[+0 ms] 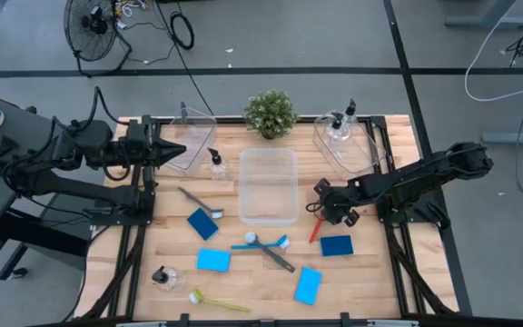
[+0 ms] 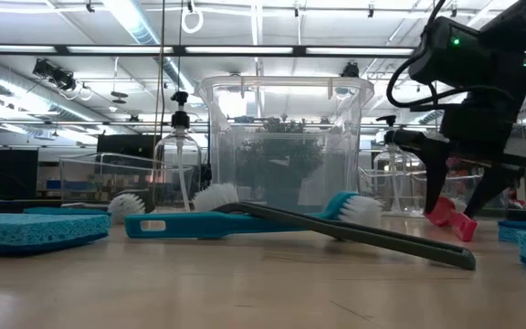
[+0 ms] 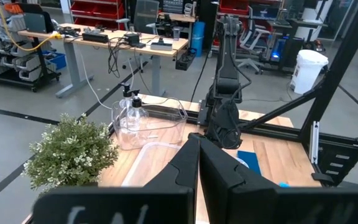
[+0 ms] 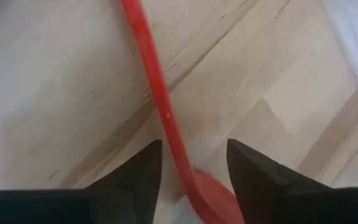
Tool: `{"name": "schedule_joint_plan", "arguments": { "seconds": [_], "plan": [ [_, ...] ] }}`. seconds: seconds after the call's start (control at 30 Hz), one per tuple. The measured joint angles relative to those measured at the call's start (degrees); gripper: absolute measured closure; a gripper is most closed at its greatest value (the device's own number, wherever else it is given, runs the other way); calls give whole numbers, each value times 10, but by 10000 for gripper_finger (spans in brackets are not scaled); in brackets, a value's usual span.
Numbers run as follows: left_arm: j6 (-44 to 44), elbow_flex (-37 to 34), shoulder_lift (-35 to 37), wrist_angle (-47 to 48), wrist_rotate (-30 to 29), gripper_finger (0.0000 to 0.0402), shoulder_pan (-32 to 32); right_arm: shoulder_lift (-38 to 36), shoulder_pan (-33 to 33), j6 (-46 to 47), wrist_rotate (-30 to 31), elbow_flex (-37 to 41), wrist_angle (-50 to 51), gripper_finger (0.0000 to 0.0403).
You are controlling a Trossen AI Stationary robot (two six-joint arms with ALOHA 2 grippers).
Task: Pick & Place Kitchen Sink Supplies
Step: Put the orange dish brush into the transparent container
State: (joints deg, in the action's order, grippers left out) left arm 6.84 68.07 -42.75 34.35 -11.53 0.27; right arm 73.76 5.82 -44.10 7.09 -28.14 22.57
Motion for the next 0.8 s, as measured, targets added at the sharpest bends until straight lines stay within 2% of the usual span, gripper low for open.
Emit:
{"name": "schedule_joint_plan", "arguments": {
  "seconds": [0.6,0.8],
  "plan": [
    [0,0,0,0,0,385,0,0,0,1,-4,4,4,357],
    [0,0,0,0,0,385,0,0,0,1,14,-14,6,383]
  ]
}}
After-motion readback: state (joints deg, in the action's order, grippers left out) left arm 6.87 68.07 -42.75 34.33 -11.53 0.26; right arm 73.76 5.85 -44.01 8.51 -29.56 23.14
